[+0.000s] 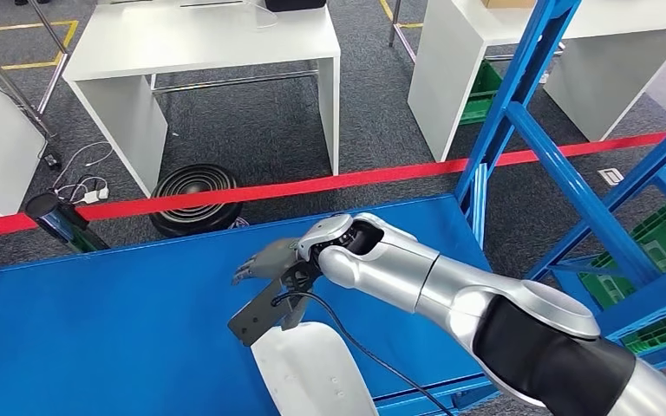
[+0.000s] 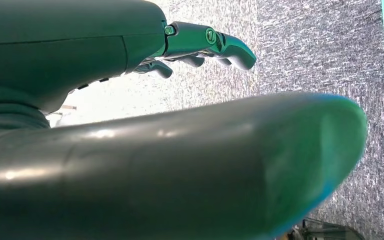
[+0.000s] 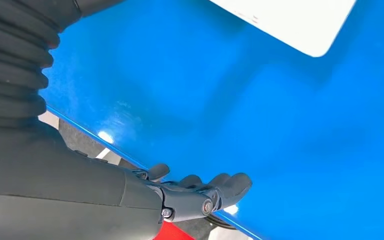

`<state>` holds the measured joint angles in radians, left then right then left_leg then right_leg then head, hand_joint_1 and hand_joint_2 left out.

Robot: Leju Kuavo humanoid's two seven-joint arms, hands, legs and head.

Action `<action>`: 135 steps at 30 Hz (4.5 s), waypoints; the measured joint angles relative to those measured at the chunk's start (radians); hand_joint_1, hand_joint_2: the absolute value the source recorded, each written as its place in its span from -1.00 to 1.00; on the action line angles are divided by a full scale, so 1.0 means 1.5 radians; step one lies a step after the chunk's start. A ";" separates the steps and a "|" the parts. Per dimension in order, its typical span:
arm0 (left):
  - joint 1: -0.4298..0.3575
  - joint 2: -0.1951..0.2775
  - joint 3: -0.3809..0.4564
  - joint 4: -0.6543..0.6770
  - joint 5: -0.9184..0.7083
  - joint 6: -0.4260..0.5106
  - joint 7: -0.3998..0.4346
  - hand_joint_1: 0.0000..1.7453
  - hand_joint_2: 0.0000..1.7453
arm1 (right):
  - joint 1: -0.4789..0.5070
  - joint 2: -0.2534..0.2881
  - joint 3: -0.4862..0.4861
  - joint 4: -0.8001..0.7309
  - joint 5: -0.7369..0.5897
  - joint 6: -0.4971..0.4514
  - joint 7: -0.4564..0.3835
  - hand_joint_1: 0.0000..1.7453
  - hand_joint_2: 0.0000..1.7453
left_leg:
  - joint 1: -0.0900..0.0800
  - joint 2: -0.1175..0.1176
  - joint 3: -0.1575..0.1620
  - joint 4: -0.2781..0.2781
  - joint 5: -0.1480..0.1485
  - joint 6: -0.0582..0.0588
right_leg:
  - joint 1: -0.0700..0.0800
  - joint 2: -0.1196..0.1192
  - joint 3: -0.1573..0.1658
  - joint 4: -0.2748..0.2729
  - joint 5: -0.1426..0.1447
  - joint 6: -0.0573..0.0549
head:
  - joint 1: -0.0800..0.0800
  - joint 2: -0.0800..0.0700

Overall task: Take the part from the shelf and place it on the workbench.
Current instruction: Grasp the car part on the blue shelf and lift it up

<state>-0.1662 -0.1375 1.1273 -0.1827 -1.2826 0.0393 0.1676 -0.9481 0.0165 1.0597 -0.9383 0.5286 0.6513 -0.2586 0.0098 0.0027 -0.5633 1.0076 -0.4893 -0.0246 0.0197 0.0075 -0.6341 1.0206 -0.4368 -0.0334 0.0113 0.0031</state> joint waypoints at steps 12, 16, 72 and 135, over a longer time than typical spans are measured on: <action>0.000 -0.001 0.000 0.000 0.002 0.001 0.000 -1.00 -1.00 | -0.005 -0.014 0.021 -0.002 -0.009 -0.026 0.002 -1.00 -0.50 | 0.000 0.000 0.000 0.000 0.000 0.000 | -0.001 0.000 0.001 0.000 0.000 -0.001 | 0.000 0.000; 0.000 -0.001 0.000 0.000 0.002 0.001 -0.001 -1.00 -1.00 | -0.005 -0.016 0.021 -0.002 -0.017 -0.037 0.010 -1.00 -1.00 | 0.000 0.000 0.000 0.000 0.000 0.000 | -0.001 0.000 0.001 0.000 0.000 -0.001 | 0.000 0.000; 0.011 0.008 -0.006 0.001 0.011 -0.008 -0.014 -1.00 -1.00 | -0.020 0.004 0.035 0.067 -0.046 -0.105 0.045 -1.00 -1.00 | 0.005 0.001 -0.018 0.013 0.012 0.012 | -0.016 -0.001 -0.068 0.180 -0.080 0.028 | 0.004 0.000; 0.000 -0.003 -0.006 0.005 0.010 -0.006 -0.010 -1.00 -1.00 | -0.008 -0.004 0.034 0.075 -0.023 -0.096 0.069 0.54 1.00 | 0.004 -0.004 -0.004 0.017 -0.004 -0.001 | -0.008 -0.005 -0.003 0.002 0.011 -0.001 | 0.002 0.000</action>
<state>-0.1662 -0.1417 1.1183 -0.1755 -1.2676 0.0309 0.1519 -0.9599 0.0099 1.1109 -0.8266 0.4939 0.5072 -0.1549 0.0156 -0.0039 -0.5689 1.0327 -0.4952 -0.0257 0.0071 -0.0005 -0.6383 1.0235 -0.4196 -0.0349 0.0141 0.0030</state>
